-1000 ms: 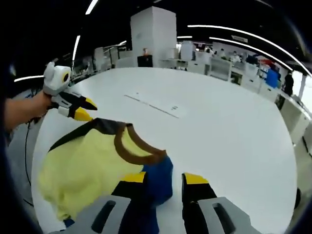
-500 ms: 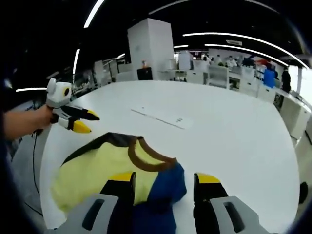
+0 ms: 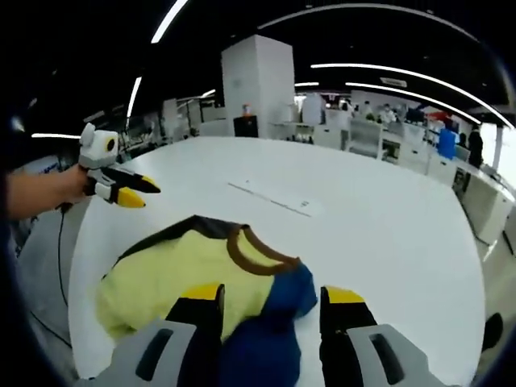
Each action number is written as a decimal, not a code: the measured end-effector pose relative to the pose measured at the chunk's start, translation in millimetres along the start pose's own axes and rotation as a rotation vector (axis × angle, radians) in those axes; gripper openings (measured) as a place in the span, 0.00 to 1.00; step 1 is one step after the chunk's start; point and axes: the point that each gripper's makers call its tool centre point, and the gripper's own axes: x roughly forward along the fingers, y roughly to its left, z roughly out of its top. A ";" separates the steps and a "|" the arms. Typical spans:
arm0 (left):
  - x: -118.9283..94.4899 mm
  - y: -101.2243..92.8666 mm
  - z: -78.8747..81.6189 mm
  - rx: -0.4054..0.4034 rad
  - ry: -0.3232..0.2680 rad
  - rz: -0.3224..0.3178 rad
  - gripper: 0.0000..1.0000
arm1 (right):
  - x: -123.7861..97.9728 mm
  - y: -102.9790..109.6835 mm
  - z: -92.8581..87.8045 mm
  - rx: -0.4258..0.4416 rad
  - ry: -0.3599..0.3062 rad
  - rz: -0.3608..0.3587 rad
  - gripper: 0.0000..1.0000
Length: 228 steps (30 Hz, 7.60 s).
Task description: Fold the garment on the visible template until the final outline fits inside the template.
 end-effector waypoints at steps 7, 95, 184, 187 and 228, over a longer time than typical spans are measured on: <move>-14.3 -6.8 -3.2 0.013 -0.012 -0.011 0.38 | -14.9 7.1 -9.6 0.007 -0.014 -0.001 0.44; -17.7 -110.6 -115.2 0.117 0.144 -0.228 0.08 | -48.2 81.1 -138.1 -0.107 0.183 0.020 0.06; -105.6 123.4 -92.9 -0.133 0.089 0.269 0.00 | -97.6 -89.8 -109.5 -0.042 0.218 -0.264 0.00; -105.7 126.9 -94.5 -0.139 0.095 0.275 0.00 | -99.2 -92.5 -109.3 -0.036 0.222 -0.272 0.00; -106.6 156.7 -106.9 -0.178 0.142 0.342 0.00 | -115.4 -140.3 -118.4 -0.050 0.312 -0.337 0.00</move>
